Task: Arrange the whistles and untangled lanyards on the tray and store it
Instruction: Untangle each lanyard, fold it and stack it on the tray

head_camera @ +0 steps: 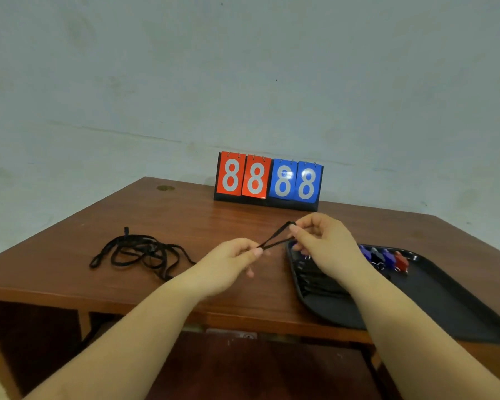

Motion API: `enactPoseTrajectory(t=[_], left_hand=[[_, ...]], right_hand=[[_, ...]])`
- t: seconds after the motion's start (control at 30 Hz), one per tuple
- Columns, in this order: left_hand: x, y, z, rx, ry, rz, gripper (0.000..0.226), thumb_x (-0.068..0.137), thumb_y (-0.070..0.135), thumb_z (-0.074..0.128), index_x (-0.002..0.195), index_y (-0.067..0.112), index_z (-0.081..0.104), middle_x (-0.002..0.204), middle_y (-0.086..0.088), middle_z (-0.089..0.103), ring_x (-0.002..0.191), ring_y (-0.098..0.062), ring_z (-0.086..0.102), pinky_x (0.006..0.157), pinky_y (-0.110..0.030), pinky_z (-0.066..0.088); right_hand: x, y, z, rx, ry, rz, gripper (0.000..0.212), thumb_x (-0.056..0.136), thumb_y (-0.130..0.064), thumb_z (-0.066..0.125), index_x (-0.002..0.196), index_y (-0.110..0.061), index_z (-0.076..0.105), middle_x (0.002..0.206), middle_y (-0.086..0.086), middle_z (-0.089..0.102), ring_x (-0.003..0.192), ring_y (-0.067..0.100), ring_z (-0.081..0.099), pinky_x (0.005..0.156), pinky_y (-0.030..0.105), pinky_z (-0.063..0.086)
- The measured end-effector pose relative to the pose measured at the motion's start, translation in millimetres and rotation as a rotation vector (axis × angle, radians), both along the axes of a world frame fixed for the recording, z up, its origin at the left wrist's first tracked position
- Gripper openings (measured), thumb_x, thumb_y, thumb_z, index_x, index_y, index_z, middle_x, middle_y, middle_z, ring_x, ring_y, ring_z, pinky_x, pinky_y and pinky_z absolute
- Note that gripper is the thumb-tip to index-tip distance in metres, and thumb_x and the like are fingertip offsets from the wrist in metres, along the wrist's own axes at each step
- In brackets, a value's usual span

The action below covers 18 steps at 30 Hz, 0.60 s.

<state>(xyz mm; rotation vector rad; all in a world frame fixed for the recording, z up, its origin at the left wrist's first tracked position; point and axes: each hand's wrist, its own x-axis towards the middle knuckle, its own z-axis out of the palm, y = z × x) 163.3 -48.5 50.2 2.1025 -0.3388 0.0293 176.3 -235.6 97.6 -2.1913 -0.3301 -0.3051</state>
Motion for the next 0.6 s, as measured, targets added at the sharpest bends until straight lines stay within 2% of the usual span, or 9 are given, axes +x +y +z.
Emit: enactPoseTrajectory(t=[0.13, 0.2, 0.27, 0.3, 0.33, 0.37, 0.43, 0.53, 0.6], left_hand=[[-1, 15, -6, -0.038, 0.026, 0.053, 0.027, 0.097, 0.038, 0.039, 0.092, 0.03, 0.064, 0.058, 0.013, 0.049, 0.06, -0.005, 0.052, 0.078, -0.029, 0.047], [-6, 23, -6, -0.089, 0.039, 0.066, 0.027, 0.098, 0.036, 0.04, 0.089, 0.029, 0.065, 0.05, 0.013, 0.042, 0.052, -0.007, 0.042, 0.063, -0.03, 0.043], [-14, 23, 0, -0.088, 0.023, 0.068, 0.028, 0.098, 0.034, 0.039, 0.089, 0.029, 0.065, 0.056, 0.022, 0.034, 0.047, -0.008, 0.034, 0.057, -0.032, 0.038], [-17, 20, 5, -0.058, 0.003, 0.064, 0.028, 0.098, 0.033, 0.039, 0.091, 0.026, 0.065, 0.055, -0.008, 0.05, 0.046, -0.009, 0.035, 0.063, -0.041, 0.042], [-22, 16, 10, -0.022, -0.019, 0.057, 0.029, 0.099, 0.032, 0.038, 0.094, 0.023, 0.065, 0.093, 0.004, 0.048, 0.076, -0.018, 0.055, 0.076, -0.05, 0.044], [-25, 12, 14, -0.001, -0.04, 0.048, 0.029, 0.099, 0.031, 0.038, 0.095, 0.021, 0.065, 0.092, 0.008, 0.05, 0.089, 0.008, 0.028, 0.088, -0.051, 0.042], [-27, 7, 19, 0.014, -0.07, 0.006, 0.028, 0.099, 0.03, 0.038, 0.094, 0.02, 0.063, 0.083, 0.011, 0.06, 0.084, 0.012, 0.053, 0.083, -0.045, 0.045], [-25, 6, 19, -0.013, -0.091, -0.022, 0.028, 0.099, 0.029, 0.037, 0.088, 0.019, 0.06, 0.051, 0.029, 0.055, 0.051, 0.015, 0.05, 0.059, -0.016, 0.034], [-26, 9, 17, -0.008, -0.083, -0.018, 0.03, 0.098, 0.032, 0.037, 0.083, 0.018, 0.058, 0.048, 0.027, 0.052, 0.048, 0.013, 0.047, 0.056, -0.013, 0.032]], right_hand=[[1, -27, 4, 0.031, 0.031, -0.135, 0.007, 0.093, -0.028, 0.053, 0.094, -0.023, 0.058, 0.089, -0.002, 0.067, 0.075, 0.003, 0.06, 0.062, 0.019, 0.044], [-1, -32, 3, 0.025, 0.017, -0.143, 0.006, 0.092, -0.029, 0.055, 0.096, -0.024, 0.057, 0.093, -0.008, 0.065, 0.079, 0.0, 0.057, 0.073, 0.023, 0.049], [-7, -29, 2, -0.034, -0.044, -0.09, 0.023, 0.09, -0.032, 0.057, 0.112, -0.027, 0.053, 0.107, -0.016, 0.058, 0.091, -0.001, 0.054, 0.083, 0.021, 0.046], [-9, -24, 2, -0.073, -0.083, -0.047, 0.034, 0.09, -0.033, 0.057, 0.123, -0.029, 0.049, 0.116, -0.019, 0.052, 0.101, -0.001, 0.052, 0.089, 0.022, 0.043], [-13, -16, 1, -0.122, -0.122, 0.005, 0.043, 0.091, -0.035, 0.055, 0.131, -0.031, 0.043, 0.122, -0.022, 0.046, 0.11, -0.002, 0.047, 0.095, 0.023, 0.039], [-17, -7, 0, -0.184, -0.147, 0.063, 0.047, 0.092, -0.037, 0.052, 0.136, -0.034, 0.039, 0.125, -0.025, 0.042, 0.117, -0.003, 0.041, 0.099, 0.024, 0.034], [-22, 12, -5, -0.298, -0.138, 0.18, 0.047, 0.094, -0.04, 0.047, 0.139, -0.037, 0.035, 0.132, -0.025, 0.043, 0.122, -0.004, 0.04, 0.102, 0.025, 0.033], [-25, 29, -16, -0.339, -0.014, 0.264, 0.029, 0.097, -0.039, 0.041, 0.121, -0.031, 0.056, 0.107, -0.013, 0.064, 0.098, 0.002, 0.057, 0.091, 0.026, 0.046], [-27, 29, -18, -0.351, -0.01, 0.242, 0.028, 0.098, -0.037, 0.038, 0.098, -0.024, 0.063, 0.078, -0.008, 0.061, 0.073, 0.005, 0.055, 0.074, 0.025, 0.048]])
